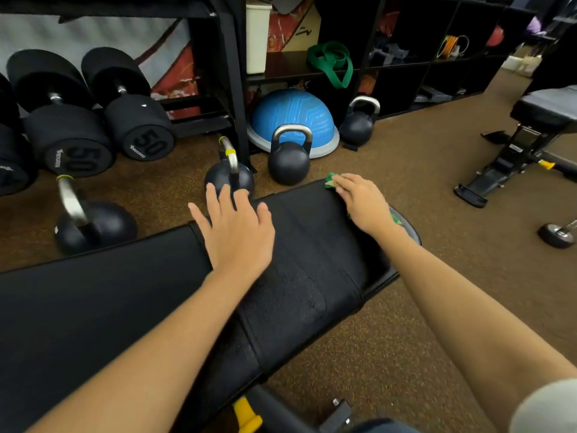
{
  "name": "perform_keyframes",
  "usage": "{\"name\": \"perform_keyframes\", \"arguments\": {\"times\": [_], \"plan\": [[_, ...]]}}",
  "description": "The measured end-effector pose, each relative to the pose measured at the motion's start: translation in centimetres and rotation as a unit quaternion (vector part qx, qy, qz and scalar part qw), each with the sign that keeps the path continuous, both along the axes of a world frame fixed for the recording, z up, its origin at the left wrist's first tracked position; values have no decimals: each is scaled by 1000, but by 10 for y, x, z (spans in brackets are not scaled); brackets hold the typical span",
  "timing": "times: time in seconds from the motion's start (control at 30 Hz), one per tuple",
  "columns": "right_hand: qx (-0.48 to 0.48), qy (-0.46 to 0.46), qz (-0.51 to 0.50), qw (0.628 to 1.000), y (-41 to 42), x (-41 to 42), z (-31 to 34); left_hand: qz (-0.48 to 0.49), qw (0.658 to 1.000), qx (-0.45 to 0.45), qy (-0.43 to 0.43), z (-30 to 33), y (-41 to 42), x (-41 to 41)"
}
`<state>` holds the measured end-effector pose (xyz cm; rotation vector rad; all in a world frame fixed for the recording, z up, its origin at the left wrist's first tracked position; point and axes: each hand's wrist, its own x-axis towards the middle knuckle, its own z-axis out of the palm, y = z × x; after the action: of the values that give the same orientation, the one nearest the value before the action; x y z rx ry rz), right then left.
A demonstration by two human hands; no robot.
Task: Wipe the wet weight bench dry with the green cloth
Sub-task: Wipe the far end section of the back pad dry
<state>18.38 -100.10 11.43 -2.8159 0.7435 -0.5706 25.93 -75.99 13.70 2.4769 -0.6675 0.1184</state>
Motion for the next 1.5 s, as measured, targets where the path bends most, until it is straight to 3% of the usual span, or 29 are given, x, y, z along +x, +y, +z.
{"name": "perform_keyframes", "arguments": {"times": [0.13, 0.27, 0.4, 0.47, 0.57, 0.67, 0.73, 0.8, 1.07, 1.5], "plan": [[38, 2, -64, 997, -36, -6, -8, 15, 999, 47, -8, -10, 7, 49], [99, 7, -131, 986, -62, -17, -8, 31, 997, 52, 42, -17, 18, 68], [174, -63, -211, 960, -61, -26, 8, 33, 997, 56, 40, -19, 15, 63], [132, -112, -176, 969, -39, -16, 23, 34, 998, 47, 39, -20, 15, 62], [72, -151, -39, 985, 15, 19, 42, 37, 998, 40, 41, -21, 16, 64], [48, -75, 84, 992, 67, 57, 31, 34, 998, 42, 38, -21, 15, 64], [-12, -14, 111, 994, 88, 73, 10, 35, 998, 43, 40, -22, 15, 65], [-50, -4, 78, 996, 90, 80, -1, 36, 998, 46, 39, -23, 15, 66], [-32, 49, -27, 998, 29, 75, 2, 38, 996, 59, 47, -23, 15, 66], [139, 56, -231, 961, -44, -10, 11, 30, 997, 58, 46, -22, 16, 64]]}}
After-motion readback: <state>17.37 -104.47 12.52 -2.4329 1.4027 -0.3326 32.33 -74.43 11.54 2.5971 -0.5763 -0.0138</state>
